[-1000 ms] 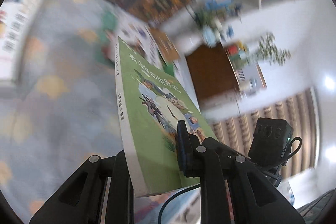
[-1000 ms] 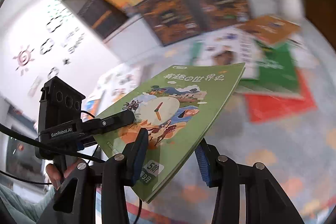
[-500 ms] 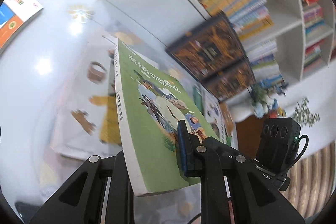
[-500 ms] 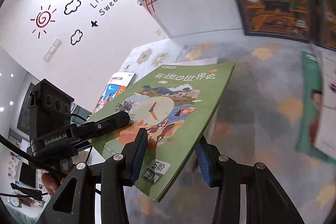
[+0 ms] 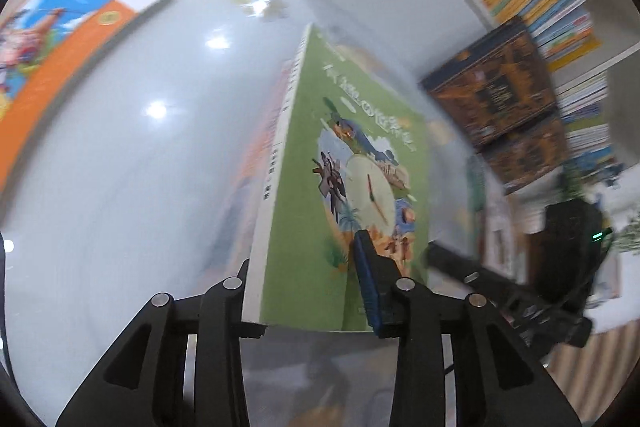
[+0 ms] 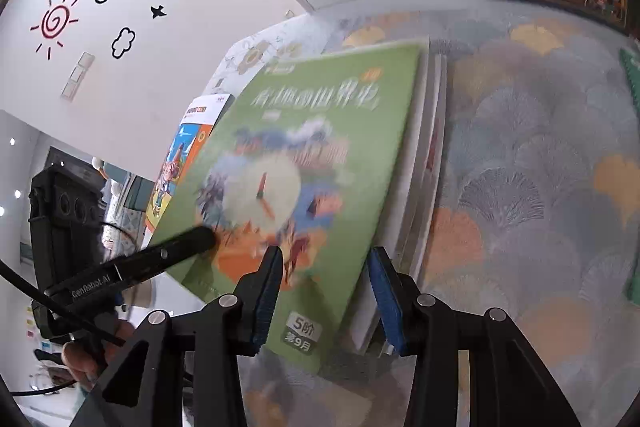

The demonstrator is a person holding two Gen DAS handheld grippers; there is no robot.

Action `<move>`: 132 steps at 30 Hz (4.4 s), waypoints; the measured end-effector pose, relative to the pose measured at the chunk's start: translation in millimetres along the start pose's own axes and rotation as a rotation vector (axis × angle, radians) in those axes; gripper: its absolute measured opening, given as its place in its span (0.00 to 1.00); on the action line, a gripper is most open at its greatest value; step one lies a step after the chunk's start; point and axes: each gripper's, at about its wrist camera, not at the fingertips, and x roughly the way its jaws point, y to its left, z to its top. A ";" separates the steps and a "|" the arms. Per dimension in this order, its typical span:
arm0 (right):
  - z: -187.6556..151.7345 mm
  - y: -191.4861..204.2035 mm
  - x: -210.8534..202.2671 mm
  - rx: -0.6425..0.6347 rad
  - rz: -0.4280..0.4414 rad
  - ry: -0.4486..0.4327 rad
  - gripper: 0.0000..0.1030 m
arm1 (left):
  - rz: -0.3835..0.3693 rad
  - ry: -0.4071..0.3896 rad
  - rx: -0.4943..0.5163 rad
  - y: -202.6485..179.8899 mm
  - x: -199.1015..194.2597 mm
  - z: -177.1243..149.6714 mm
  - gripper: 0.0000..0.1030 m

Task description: Organize books

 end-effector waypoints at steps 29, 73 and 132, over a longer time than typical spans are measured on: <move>-51.6 -19.5 -77.2 0.111 -0.016 -0.082 0.50 | 0.224 0.059 0.059 -23.5 7.5 9.1 0.40; -217.9 -177.4 -349.7 0.478 -0.473 -0.390 0.53 | 0.110 -0.041 0.775 -421.3 24.3 -148.9 0.40; -232.4 -159.6 -179.8 0.329 -0.432 -0.032 0.33 | -0.162 0.391 0.322 -184.8 86.4 -180.7 0.42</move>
